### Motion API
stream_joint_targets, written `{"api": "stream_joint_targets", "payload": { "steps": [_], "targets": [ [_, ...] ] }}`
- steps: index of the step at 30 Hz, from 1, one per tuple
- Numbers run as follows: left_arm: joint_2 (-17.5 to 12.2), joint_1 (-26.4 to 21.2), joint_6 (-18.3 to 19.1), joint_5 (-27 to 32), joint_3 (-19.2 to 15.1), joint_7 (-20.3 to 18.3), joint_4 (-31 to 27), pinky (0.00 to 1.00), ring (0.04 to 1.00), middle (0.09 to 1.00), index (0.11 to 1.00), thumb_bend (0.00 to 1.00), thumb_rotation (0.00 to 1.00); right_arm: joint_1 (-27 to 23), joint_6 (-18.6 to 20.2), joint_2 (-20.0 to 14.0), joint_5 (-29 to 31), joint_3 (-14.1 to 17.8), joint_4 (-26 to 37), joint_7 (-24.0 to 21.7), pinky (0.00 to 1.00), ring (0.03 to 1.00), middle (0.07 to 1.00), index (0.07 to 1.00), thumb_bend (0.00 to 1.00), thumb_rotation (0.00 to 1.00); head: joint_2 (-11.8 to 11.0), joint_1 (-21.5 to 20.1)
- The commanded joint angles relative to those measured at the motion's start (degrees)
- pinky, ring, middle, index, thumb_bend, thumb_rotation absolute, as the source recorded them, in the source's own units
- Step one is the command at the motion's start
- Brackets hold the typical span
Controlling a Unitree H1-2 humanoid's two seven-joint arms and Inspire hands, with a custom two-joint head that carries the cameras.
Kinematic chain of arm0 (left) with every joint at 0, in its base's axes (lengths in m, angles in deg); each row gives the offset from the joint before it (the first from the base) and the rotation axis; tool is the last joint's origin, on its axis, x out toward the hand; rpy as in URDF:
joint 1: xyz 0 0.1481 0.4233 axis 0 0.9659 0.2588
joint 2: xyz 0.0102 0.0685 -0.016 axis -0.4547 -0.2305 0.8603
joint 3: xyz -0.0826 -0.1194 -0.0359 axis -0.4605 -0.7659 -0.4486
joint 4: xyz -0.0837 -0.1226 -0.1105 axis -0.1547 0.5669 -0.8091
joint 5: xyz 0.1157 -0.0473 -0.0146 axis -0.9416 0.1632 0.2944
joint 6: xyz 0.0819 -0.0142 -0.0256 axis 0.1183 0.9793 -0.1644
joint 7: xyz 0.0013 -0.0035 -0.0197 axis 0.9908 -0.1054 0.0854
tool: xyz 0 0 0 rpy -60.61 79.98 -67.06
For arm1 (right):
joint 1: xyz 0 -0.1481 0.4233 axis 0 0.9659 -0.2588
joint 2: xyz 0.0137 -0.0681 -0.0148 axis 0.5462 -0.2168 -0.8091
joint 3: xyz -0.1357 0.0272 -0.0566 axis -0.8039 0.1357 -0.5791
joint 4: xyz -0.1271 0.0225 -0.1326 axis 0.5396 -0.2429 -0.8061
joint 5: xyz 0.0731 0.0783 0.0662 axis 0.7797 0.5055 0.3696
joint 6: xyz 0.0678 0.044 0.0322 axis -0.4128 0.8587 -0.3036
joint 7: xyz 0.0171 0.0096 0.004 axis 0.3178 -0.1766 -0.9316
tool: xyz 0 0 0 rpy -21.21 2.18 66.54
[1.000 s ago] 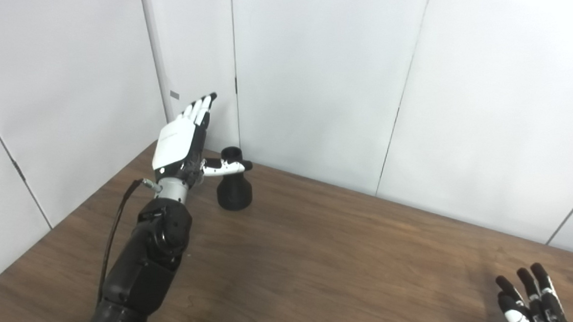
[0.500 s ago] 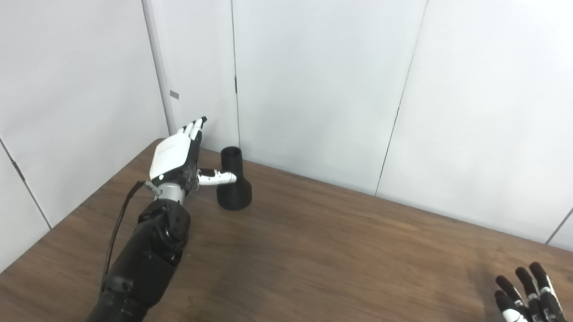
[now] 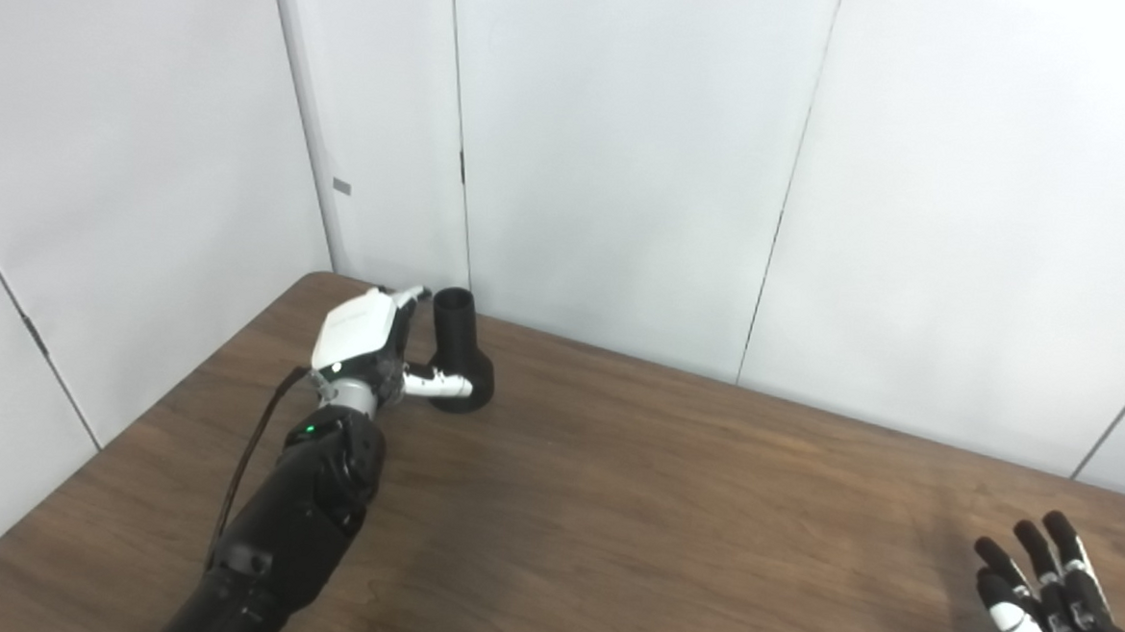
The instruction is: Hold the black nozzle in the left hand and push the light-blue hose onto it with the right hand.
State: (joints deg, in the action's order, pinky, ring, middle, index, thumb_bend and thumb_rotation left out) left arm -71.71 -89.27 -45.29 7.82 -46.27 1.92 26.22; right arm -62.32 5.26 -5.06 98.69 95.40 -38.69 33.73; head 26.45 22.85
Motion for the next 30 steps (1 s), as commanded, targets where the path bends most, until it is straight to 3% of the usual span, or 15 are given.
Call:
{"api": "stream_joint_targets", "payload": {
  "steps": [1,15,22,30],
  "targets": [
    [-2.3,-2.55,-0.5,-0.11,0.0,0.74,-0.41,1.0,1.0,0.901,0.863,1.0,0.42,-1.18,-0.97,-0.04,-0.05,0.1,1.96,0.26,0.92,0.876,0.968,0.998,0.21,0.0,0.06,-0.09],
    [-1.8,-2.15,-2.26,2.05,0.95,1.6,4.37,1.0,1.0,0.908,0.85,0.98,0.37,-1.06,0.1,0.5,0.23,0.21,2.67,1.17,0.81,0.819,0.926,0.958,0.27,0.0,0.69,-0.69],
    [-0.14,-1.95,-4.15,6.74,-0.61,1.9,5.87,1.0,1.0,0.885,0.841,1.0,0.35,-0.67,0.72,0.28,-0.61,-0.09,3.32,1.49,0.8,0.833,0.926,0.948,0.29,0.0,1.36,-1.03],
    [1.85,-2.7,-6.88,10.15,-1.08,5.48,9.41,1.0,0.968,0.849,0.817,0.96,0.29,-0.47,1.38,0.35,-1.06,-0.05,4.17,1.81,0.78,0.812,0.9,0.906,0.3,0.0,1.97,-1.51]
  ]
}}
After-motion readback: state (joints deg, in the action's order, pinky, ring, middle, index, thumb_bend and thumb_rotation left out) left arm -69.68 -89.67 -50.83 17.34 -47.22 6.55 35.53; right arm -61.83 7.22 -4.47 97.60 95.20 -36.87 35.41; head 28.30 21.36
